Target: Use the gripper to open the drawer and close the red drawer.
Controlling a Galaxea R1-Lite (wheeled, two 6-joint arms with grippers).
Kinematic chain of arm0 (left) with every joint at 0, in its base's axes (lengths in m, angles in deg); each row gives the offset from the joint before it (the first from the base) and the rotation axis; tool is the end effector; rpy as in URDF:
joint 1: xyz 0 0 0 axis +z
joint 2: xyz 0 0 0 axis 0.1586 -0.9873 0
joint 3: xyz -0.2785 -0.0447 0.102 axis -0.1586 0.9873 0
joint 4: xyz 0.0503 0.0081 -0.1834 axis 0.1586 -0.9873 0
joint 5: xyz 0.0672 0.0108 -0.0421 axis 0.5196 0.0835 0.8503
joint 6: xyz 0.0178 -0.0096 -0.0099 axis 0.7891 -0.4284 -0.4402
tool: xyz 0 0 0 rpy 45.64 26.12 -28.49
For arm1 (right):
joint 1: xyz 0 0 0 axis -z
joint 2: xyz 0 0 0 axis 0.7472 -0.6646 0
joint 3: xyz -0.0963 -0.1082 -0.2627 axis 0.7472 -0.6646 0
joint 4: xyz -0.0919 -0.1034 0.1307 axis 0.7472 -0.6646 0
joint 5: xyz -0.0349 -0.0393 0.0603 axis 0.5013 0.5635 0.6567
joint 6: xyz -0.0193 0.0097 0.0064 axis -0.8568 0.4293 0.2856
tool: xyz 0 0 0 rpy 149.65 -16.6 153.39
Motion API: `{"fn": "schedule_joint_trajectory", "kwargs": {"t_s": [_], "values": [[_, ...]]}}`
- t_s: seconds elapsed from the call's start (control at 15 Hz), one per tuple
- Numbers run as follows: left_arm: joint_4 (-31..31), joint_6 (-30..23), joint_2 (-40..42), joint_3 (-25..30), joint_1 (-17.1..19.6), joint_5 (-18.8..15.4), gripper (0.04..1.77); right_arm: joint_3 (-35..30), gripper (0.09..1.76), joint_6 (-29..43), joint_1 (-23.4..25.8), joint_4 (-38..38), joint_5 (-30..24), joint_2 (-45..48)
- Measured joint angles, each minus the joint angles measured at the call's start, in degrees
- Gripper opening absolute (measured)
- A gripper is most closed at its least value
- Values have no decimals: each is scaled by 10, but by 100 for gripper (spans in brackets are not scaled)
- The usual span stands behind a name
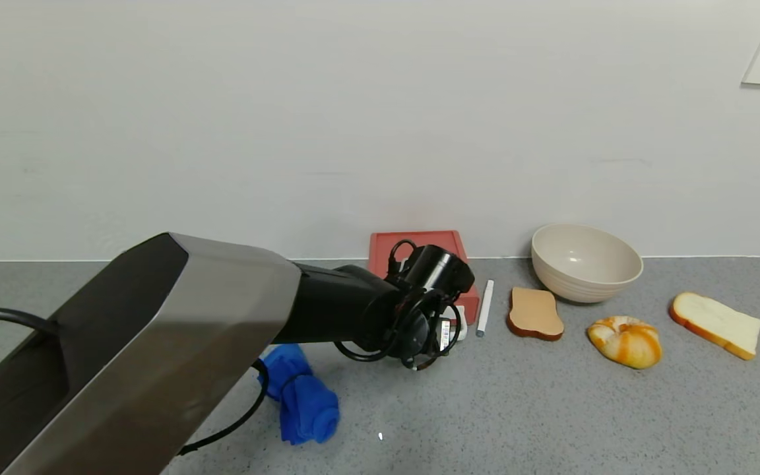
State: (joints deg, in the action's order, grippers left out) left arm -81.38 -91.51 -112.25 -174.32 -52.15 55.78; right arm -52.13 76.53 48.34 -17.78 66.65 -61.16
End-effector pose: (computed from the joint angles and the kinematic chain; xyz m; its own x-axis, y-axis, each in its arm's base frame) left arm 0.3353 -0.3010 0.1032 0.6858 -0.1157 -0.7186 0.1447 0.9892 -0.0212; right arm -0.0227 0.0004 0.0756 0.9998 0.0193 -0.0005 -0.0193 0.9998 -0.0099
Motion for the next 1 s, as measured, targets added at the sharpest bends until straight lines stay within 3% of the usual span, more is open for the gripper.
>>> {"fn": "schedule_joint_trajectory", "kwargs": {"t_s": [0.33, 0.6, 1.0], "values": [[-41, 6, 47, 14, -3, -2, 11, 0, 171, 0, 0, 0, 0, 0], [-37, 32, 112, 45, -3, -12, 11, 0, 171, 0, 0, 0, 0, 0], [26, 113, 246, 149, 4, -94, 11, 0, 171, 0, 2, 0, 0, 0]]}}
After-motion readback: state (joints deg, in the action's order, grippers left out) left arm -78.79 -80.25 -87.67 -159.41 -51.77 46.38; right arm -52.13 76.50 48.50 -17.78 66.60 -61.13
